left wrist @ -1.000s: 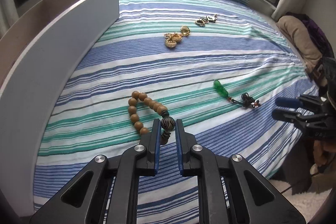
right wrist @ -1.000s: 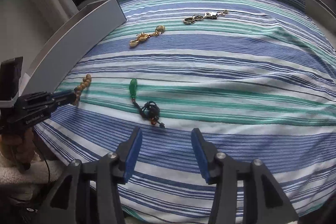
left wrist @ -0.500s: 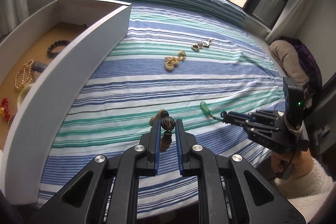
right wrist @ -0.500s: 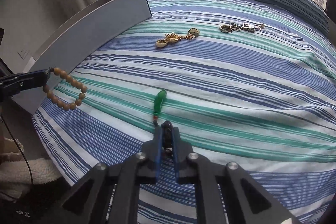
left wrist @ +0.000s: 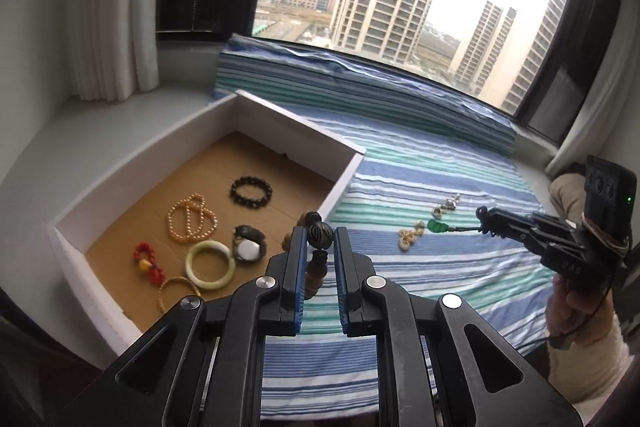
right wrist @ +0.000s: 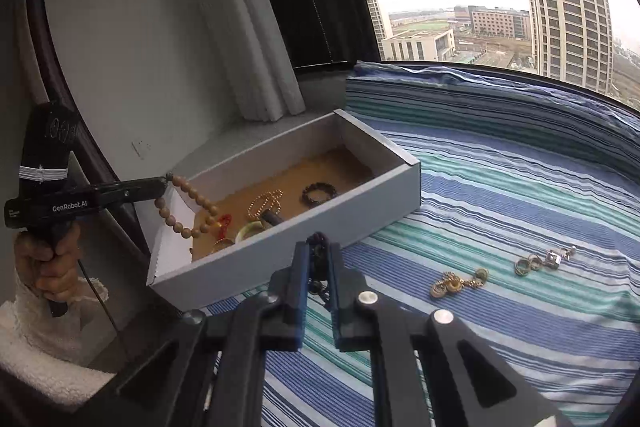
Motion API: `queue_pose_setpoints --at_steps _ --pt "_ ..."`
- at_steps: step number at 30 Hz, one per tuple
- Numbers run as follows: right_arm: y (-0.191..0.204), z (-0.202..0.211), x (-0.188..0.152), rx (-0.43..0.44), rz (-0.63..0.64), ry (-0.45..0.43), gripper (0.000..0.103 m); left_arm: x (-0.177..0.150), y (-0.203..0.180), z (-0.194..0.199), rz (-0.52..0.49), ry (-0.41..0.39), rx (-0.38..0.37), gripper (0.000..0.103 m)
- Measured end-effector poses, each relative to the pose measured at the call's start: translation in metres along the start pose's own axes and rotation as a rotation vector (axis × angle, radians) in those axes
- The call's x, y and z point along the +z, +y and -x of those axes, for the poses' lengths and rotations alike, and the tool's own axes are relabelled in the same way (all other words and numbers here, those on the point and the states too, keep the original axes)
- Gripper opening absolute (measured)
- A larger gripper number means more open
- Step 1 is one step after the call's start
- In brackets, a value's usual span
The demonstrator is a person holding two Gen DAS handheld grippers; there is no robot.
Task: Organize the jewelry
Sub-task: 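Carry the wooden bracelet and jade pendant into the white box and open both grippers, then withdraw both grippers from the box back over the gold chains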
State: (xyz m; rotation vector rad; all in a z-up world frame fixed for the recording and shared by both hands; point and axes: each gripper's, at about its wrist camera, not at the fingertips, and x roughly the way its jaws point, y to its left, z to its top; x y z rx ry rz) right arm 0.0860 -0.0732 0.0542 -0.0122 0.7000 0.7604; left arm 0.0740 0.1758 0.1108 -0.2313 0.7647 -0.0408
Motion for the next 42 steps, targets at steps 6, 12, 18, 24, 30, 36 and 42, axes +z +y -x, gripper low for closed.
queue_pose_setpoints --at_steps 6,12,18,24,30,36,42 --pt "0.061 -0.072 0.059 0.113 0.092 0.024 0.009 0.015 0.065 -0.013 0.072 0.023 0.141 0.011" --pt "0.117 -0.165 0.066 0.22 0.119 0.187 0.009 -0.006 0.122 -0.045 0.176 0.109 0.221 0.011" --pt "0.151 -0.241 0.033 0.263 0.106 0.382 0.009 -0.031 0.161 -0.074 0.25 0.188 0.283 0.011" --pt "0.162 -0.269 -0.003 0.222 0.139 0.501 0.029 -0.051 0.167 -0.087 0.248 0.231 0.339 0.013" --pt "0.147 -0.225 0.017 0.171 0.139 0.355 0.047 -0.049 0.145 -0.073 0.211 0.155 0.383 0.071" --pt "0.116 -0.157 0.027 0.001 0.201 0.181 0.055 -0.048 0.089 -0.06 0.131 0.058 0.394 0.086" --pt "0.069 -0.114 0.001 -0.173 0.182 0.16 0.059 -0.054 0.024 -0.07 0.034 0.039 0.343 0.086"
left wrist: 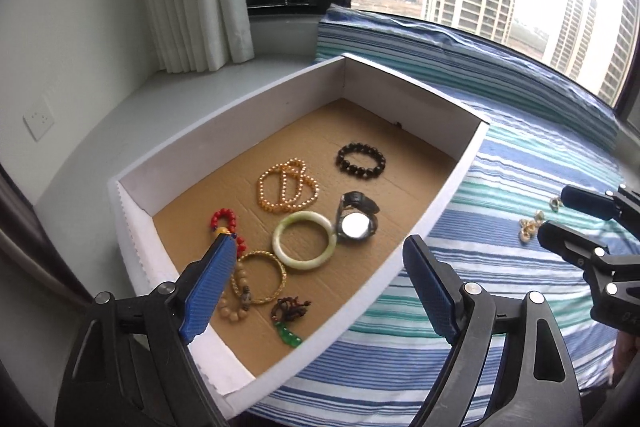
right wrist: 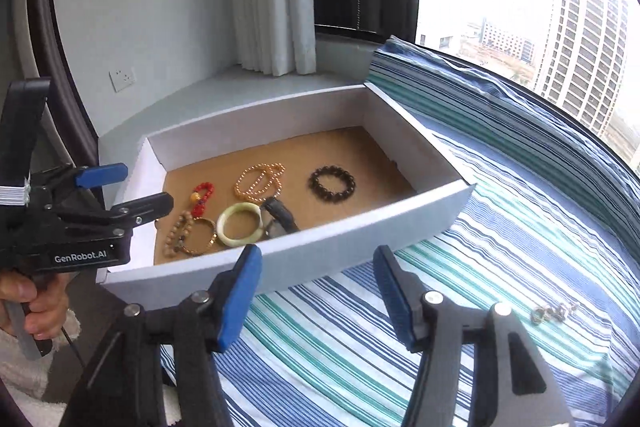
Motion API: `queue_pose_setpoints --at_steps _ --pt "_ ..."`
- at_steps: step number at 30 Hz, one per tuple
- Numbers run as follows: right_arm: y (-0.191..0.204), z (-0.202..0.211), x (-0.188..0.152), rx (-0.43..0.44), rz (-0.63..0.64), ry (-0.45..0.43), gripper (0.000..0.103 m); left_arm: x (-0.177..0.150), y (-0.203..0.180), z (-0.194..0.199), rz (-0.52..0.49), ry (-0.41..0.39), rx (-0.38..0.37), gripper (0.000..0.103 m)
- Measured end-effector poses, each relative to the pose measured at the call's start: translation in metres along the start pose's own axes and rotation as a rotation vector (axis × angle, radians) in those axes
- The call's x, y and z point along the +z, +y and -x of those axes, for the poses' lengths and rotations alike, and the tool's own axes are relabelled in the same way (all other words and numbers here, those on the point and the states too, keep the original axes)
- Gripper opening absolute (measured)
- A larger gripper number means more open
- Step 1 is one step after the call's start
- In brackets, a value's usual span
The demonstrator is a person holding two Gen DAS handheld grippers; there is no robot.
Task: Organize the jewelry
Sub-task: 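Withdraw both grippers from the box back over the gold chains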
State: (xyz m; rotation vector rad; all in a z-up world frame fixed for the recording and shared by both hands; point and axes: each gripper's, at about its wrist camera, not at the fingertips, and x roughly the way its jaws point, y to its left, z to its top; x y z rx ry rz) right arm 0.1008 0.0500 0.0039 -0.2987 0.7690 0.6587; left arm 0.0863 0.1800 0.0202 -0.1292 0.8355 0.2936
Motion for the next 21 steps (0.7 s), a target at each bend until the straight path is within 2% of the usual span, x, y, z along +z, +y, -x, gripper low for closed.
queue_pose_setpoints --at_steps 5,11,21 --pt "-0.034 0.017 -0.038 -0.066 -0.044 0.028 0.059 -0.005 -0.046 0.002 -0.079 -0.001 -0.03 0.086" --pt "-0.068 0.037 -0.078 -0.147 -0.115 0.016 0.059 -0.015 -0.08 0.0 -0.127 0.018 -0.071 0.088" --pt "-0.123 0.066 -0.19 -0.301 -0.339 0.043 0.059 -0.065 -0.144 -0.028 -0.218 0.136 -0.192 0.088"
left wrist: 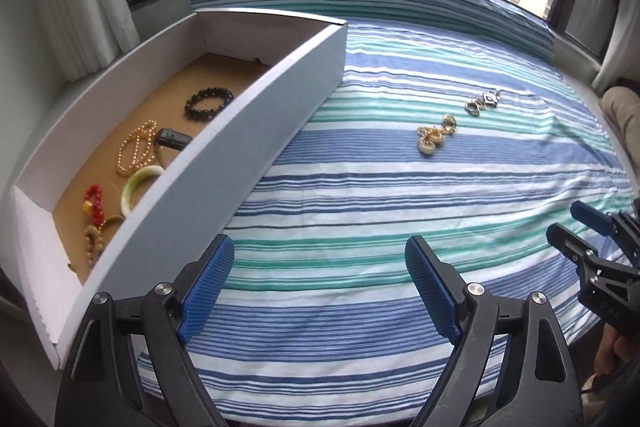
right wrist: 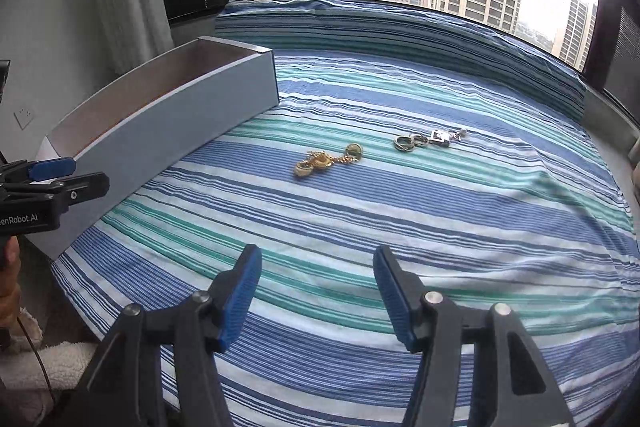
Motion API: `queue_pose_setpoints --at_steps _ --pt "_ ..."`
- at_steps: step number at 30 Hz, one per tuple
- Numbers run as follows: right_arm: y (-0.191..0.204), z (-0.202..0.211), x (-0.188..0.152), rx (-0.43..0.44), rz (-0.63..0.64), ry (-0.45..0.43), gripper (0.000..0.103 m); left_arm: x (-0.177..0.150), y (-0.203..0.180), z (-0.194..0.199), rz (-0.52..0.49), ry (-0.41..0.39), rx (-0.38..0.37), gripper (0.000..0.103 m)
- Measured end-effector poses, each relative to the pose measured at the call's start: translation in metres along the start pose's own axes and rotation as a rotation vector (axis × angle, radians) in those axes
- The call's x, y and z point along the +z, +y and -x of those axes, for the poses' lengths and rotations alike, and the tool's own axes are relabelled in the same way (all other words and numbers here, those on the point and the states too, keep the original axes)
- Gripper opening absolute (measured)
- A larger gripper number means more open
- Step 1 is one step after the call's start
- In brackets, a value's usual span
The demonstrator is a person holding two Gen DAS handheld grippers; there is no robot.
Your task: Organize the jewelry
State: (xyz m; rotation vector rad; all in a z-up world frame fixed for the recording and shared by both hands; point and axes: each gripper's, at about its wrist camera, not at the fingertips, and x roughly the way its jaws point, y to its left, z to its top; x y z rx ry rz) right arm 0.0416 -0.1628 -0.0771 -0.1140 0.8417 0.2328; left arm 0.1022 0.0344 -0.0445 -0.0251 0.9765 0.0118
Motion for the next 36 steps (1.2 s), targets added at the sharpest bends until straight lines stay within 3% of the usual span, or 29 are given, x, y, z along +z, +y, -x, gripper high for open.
queue_pose_setpoints --at_steps 9,14,23,29,36 --pt "-0.044 -0.013 -0.056 -0.031 -0.146 0.094 0.059 0.006 -0.055 -0.051 -0.146 0.044 -0.084 0.088" --pt "-0.042 -0.01 -0.064 -0.012 -0.159 0.091 0.059 0.022 -0.075 -0.085 -0.184 0.052 -0.163 0.088" --pt "-0.044 0.004 -0.075 -0.004 -0.171 0.082 0.059 0.05 -0.103 -0.13 -0.266 0.095 -0.193 0.088" --pt "-0.053 0.005 -0.078 0.008 -0.206 0.084 0.059 0.074 -0.114 -0.158 -0.232 0.087 -0.224 0.088" --pt "-0.056 0.013 -0.078 0.017 -0.214 0.065 0.059 0.09 -0.127 -0.174 -0.206 0.045 -0.208 0.085"
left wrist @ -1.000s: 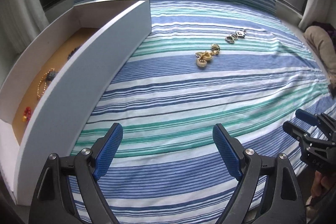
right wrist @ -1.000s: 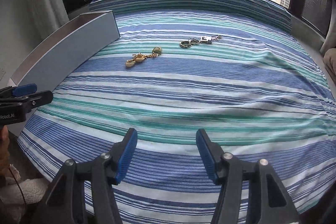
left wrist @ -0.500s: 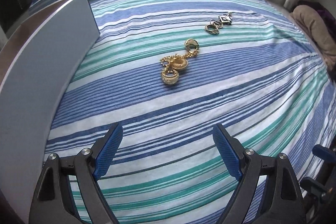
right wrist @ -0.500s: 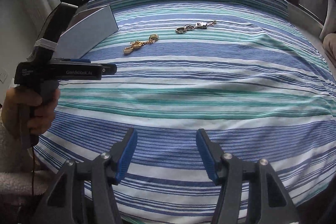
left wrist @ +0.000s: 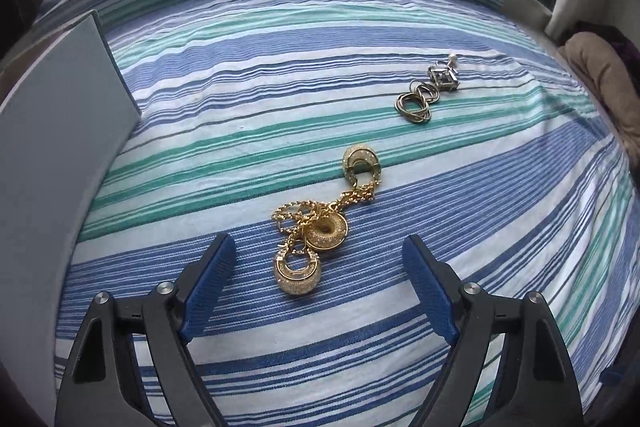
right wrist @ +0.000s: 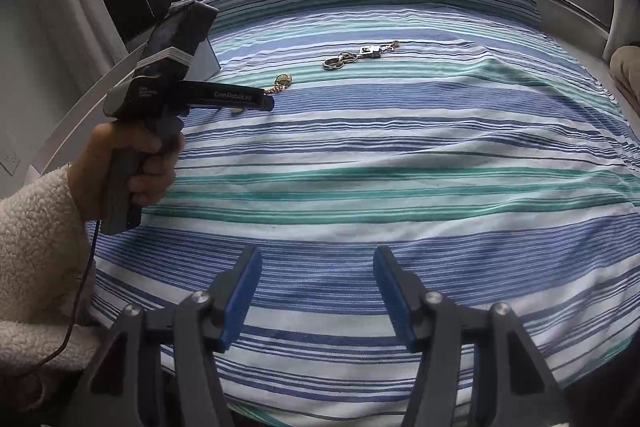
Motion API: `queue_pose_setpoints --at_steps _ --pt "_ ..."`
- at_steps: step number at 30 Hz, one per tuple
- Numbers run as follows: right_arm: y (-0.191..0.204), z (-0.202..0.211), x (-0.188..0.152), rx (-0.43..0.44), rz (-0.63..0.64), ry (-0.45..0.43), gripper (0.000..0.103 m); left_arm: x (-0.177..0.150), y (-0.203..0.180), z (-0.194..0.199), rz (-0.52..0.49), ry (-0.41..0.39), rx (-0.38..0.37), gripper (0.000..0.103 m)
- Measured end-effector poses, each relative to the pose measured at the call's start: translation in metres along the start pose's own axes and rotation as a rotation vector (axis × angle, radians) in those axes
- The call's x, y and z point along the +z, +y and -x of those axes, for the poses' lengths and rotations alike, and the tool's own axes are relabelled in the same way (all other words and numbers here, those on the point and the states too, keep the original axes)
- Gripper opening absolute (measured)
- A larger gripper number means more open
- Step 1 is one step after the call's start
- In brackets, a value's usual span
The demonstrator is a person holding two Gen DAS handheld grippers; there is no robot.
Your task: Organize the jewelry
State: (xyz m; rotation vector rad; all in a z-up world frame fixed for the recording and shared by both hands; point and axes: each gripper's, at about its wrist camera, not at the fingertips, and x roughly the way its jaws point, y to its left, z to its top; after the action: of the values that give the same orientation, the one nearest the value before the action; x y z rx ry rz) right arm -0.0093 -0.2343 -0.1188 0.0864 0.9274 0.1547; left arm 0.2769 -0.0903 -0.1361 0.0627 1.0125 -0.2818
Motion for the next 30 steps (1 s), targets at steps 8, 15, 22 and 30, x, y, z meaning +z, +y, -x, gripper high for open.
queue_pose_setpoints --at_steps 8,15,22,30 --pt "-0.006 0.004 0.002 -0.009 -0.027 -0.009 0.059 0.015 -0.01 0.0 -0.049 -0.02 0.038 0.015" --pt "-0.01 0.001 0.004 -0.004 -0.045 0.002 0.059 0.005 -0.007 0.021 -0.059 -0.003 0.034 0.006" --pt "-0.016 -0.004 0.009 0.017 -0.064 0.015 0.059 -0.019 0.01 0.054 -0.007 0.0 0.003 0.002" --pt "-0.023 -0.011 0.023 0.038 -0.071 0.061 0.059 -0.064 0.036 0.092 0.033 0.011 -0.02 0.002"
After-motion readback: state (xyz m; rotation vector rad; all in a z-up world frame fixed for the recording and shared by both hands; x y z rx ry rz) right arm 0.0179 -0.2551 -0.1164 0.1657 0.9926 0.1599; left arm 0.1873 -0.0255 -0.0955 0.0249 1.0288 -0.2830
